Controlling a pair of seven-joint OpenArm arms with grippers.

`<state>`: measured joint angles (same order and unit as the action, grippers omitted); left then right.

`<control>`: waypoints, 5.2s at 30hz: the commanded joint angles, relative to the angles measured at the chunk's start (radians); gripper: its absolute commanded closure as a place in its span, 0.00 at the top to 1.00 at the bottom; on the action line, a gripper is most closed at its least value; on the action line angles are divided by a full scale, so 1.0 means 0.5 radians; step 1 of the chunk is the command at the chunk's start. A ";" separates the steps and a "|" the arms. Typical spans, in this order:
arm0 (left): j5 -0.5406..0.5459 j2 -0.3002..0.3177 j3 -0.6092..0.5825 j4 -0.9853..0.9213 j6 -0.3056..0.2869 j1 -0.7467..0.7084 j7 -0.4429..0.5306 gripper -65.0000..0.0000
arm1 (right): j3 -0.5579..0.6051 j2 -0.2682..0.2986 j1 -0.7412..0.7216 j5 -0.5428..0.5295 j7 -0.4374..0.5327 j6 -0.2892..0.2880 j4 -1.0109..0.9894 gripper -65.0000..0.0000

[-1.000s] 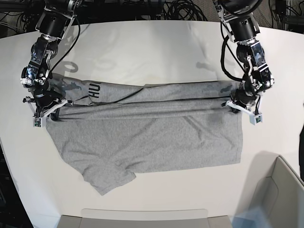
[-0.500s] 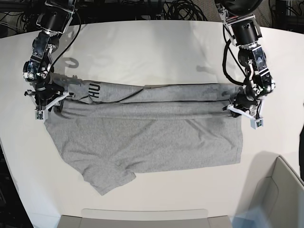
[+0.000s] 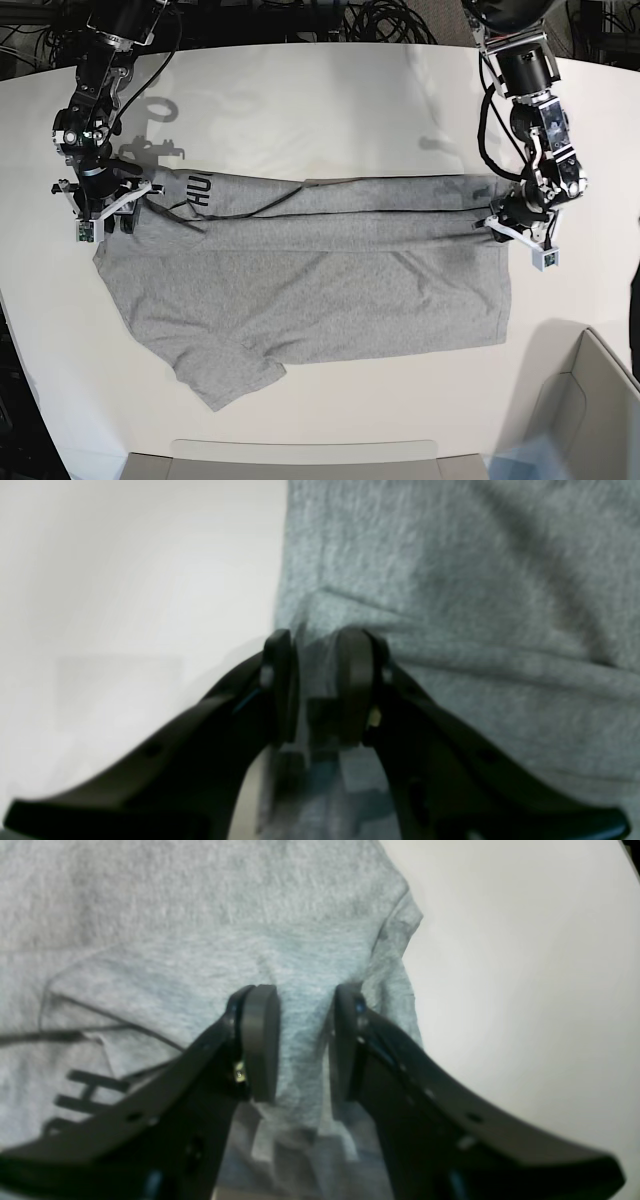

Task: Fold the T-shirt properly
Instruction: 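Open both grippers to release the folded shoulder edge, then close both grippers again on the folded shoulder edge corners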

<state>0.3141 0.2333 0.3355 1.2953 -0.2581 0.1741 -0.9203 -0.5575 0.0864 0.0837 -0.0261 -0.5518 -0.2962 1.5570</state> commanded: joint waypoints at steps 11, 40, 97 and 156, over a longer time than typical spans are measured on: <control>0.018 0.023 0.018 0.044 -0.004 -0.012 -0.011 0.27 | -0.270 -0.095 0.116 -0.023 0.053 0.002 0.248 0.31; 0.012 0.081 0.018 0.050 -0.004 0.068 -0.011 0.36 | -0.264 -0.082 0.132 -0.020 0.056 0.002 0.257 0.31; 0.021 0.066 0.006 0.338 -0.007 -0.273 -0.097 0.36 | -0.979 0.154 -0.298 -0.268 -0.883 -0.804 -0.305 0.48; 0.018 -0.026 0.073 0.053 -0.556 -0.203 -0.251 0.00 | -0.672 0.099 -0.365 -0.256 -1.068 -0.804 -0.526 0.01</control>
<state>0.3439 0.2188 0.3725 1.3266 -0.5396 0.0803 -0.9905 -0.8944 0.1272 -0.1001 -0.2005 -1.0153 -0.6765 1.2942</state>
